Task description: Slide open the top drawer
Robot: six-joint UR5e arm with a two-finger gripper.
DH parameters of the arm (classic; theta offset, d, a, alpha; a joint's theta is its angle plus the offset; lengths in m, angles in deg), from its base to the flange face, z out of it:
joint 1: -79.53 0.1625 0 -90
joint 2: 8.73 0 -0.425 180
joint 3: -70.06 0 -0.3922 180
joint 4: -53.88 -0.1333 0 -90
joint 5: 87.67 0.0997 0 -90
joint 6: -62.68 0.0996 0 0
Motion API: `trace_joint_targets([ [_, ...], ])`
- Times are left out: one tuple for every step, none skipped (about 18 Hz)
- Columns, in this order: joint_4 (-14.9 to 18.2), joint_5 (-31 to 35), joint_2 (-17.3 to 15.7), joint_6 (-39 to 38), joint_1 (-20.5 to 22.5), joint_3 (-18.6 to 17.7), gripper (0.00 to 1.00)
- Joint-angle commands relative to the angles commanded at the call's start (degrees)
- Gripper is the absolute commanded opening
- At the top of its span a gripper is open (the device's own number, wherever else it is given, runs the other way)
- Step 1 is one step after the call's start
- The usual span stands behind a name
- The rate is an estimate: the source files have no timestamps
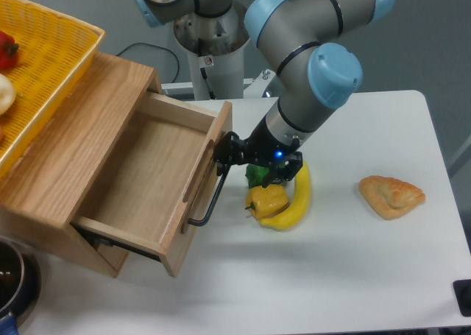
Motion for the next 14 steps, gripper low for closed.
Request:
trace_joint_targets([
  [0.00, -0.09, 0.00, 0.00, 0.00, 0.17, 1.00],
  [0.00, -0.09, 0.00, 0.00, 0.09, 0.35, 1.00],
  [0.00, -0.09, 0.09, 0.00, 0.00, 0.35, 1.00],
  [0.00, -0.09, 0.00, -0.09, 0.00, 0.35, 1.00],
  [0.00, -0.17, -0.09, -0.09, 0.00, 0.35, 1.00],
  [-0.09, -0.35, -0.44, -0.09, -0.08, 0.35, 1.00],
  [-0.17, -0.53, -0.79, -0.17, -0.26, 0.44, 1.00],
  [-0.26, -0.61, -1.05, -0.26, -0.61, 0.53, 1.00],
  [-0.26, -0.79, -1.58, -0.35, -0.79, 0.53, 1.00],
  [-0.26, -0.97, -2.10, -0.35, -1.05, 0.62, 1.00],
  [-0.26, -1.31, -2.37, -0.44, -1.23, 0.62, 1.00],
  [-0.26, -1.58, -2.55, -0.44, -1.23, 0.70, 1.00],
  [-0.26, -2.10, -2.72, -0.53, -1.14, 0.97, 1.00],
  [-0.26, -2.28, -2.99, -0.53, -1.05, 1.32, 1.00],
])
